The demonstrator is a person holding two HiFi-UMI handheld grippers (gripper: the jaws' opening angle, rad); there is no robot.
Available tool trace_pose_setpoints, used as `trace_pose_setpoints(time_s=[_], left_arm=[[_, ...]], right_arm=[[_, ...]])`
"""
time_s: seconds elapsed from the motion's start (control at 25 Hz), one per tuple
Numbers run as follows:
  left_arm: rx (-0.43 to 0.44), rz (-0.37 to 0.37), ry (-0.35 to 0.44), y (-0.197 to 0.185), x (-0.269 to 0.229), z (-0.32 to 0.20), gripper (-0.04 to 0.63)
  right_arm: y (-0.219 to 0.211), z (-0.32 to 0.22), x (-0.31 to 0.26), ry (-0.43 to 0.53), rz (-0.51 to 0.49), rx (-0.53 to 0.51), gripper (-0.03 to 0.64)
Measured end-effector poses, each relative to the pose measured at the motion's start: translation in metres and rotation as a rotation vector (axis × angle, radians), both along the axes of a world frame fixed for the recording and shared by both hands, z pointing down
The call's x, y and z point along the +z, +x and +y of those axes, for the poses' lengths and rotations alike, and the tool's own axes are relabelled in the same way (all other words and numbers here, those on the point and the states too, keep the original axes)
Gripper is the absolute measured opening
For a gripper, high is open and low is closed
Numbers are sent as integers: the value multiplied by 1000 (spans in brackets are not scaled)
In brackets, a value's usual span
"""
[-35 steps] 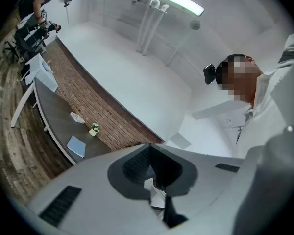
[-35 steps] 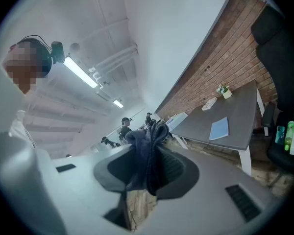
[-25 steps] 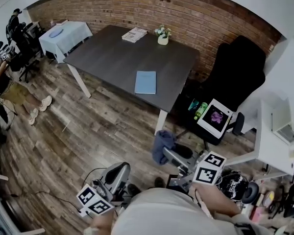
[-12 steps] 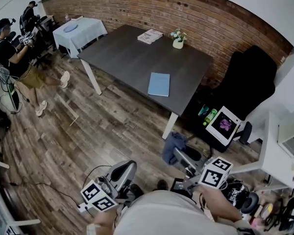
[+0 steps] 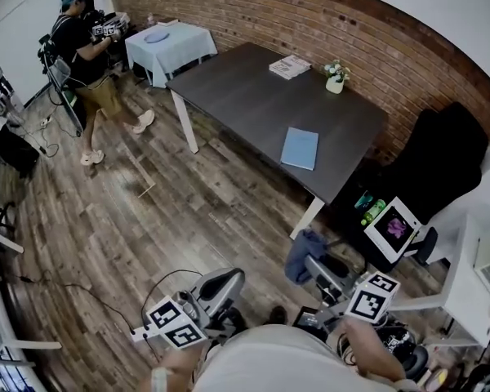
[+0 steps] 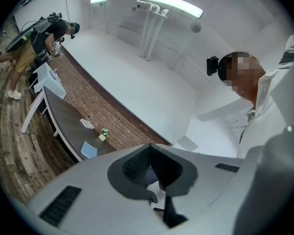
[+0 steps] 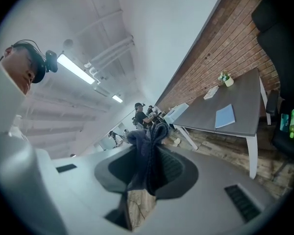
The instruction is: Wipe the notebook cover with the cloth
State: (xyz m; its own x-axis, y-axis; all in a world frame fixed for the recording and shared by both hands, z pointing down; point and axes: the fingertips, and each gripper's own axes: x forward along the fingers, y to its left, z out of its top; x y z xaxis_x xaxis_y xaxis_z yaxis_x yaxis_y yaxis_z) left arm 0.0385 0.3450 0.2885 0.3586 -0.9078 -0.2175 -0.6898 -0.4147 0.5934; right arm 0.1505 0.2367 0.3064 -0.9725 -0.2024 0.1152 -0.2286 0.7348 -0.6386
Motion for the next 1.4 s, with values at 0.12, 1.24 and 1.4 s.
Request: trace_pose_setpoints(time_s=[0.12, 1.24, 1.4], left_arm=[[-18, 0, -3, -11, 2, 7, 9], [5, 15, -22, -107, 23, 33, 9], [27, 18, -24, -106, 25, 18, 9]], right_arm=[[-9, 2, 3, 20, 17, 2, 101], [-91, 15, 26, 126, 186, 103, 101], [-86, 1, 33, 111, 199, 127, 101]])
